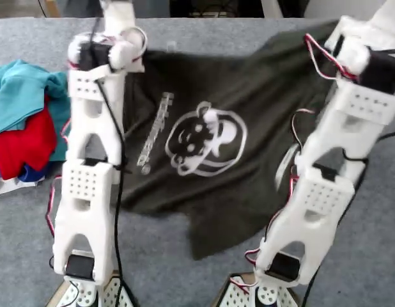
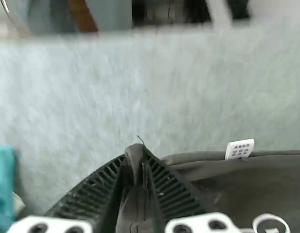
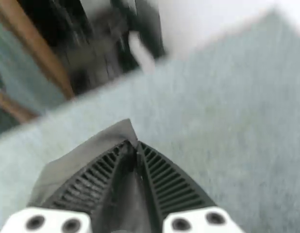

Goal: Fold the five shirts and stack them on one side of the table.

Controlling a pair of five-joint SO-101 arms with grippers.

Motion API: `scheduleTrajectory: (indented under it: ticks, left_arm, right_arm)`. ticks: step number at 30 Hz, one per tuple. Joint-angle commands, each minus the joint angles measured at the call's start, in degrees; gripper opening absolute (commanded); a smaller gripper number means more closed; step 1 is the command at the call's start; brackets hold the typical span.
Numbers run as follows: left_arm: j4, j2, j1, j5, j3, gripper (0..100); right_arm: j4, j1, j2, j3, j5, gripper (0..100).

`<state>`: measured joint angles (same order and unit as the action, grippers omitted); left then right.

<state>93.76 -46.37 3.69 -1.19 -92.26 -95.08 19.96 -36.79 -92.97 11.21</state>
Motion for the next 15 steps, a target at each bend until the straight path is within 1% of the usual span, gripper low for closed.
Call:
scheduleTrajectory:
  ticks: [1,5,11,13,15]
  left_arm:
    - [1.41,14.77,-0.84,-0.18,-3.3,3]
    - [2.46,28.04,-2.86,-0.09,-3.3,3]
    - [2.55,46.59,-9.19,-0.09,-3.21,3]
    - [3.52,51.87,-11.12,0.0,-3.21,3]
    - [5.1,56.79,-11.38,0.0,-3.21,3]
  right_arm:
    - [3.34,-0.09,14.11,-2.86,2.11,1.2]
    - [7.91,0.0,25.45,-2.59,2.29,1.2]
    - [13.45,0.79,38.55,-2.51,1.93,1.2]
    - [14.95,4.57,41.98,-2.42,1.93,1.2]
    - [18.11,10.11,44.53,-2.24,2.2,1.2]
